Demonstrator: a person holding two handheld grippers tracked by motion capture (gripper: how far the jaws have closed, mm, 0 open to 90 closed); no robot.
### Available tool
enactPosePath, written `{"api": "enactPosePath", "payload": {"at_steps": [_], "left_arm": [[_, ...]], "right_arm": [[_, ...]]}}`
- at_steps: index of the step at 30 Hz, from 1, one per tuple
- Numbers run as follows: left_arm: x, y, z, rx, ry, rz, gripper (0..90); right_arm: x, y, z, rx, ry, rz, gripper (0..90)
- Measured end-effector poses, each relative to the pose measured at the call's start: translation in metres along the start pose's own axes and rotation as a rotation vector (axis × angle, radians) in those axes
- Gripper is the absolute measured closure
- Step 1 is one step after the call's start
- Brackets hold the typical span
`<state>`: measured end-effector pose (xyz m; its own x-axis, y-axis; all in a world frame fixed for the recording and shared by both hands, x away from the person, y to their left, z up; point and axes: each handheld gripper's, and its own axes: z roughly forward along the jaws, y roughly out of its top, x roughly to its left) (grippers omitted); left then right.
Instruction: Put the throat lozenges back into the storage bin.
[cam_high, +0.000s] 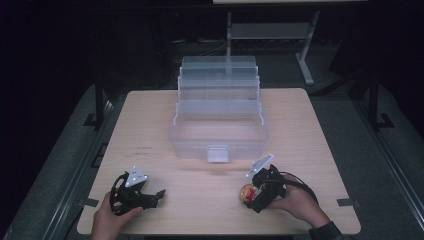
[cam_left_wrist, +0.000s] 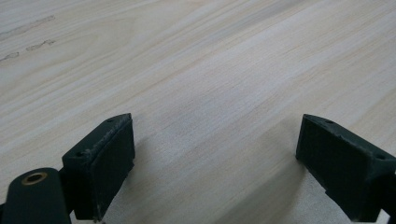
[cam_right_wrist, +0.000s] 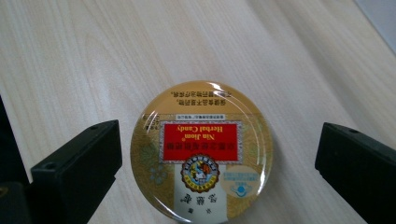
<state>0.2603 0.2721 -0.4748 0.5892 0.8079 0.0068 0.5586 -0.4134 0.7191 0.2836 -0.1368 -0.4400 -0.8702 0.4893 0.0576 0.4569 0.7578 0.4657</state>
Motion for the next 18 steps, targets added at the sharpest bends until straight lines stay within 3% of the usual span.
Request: {"api": "enactPosePath", "payload": {"at_steps": [18], "left_arm": [[0.0,0.0,0.0,0.001,0.001,0.0,10.8]], "right_arm": [[0.006,0.003,0.014,0.056,-0.022,-0.028,0.2]]}}
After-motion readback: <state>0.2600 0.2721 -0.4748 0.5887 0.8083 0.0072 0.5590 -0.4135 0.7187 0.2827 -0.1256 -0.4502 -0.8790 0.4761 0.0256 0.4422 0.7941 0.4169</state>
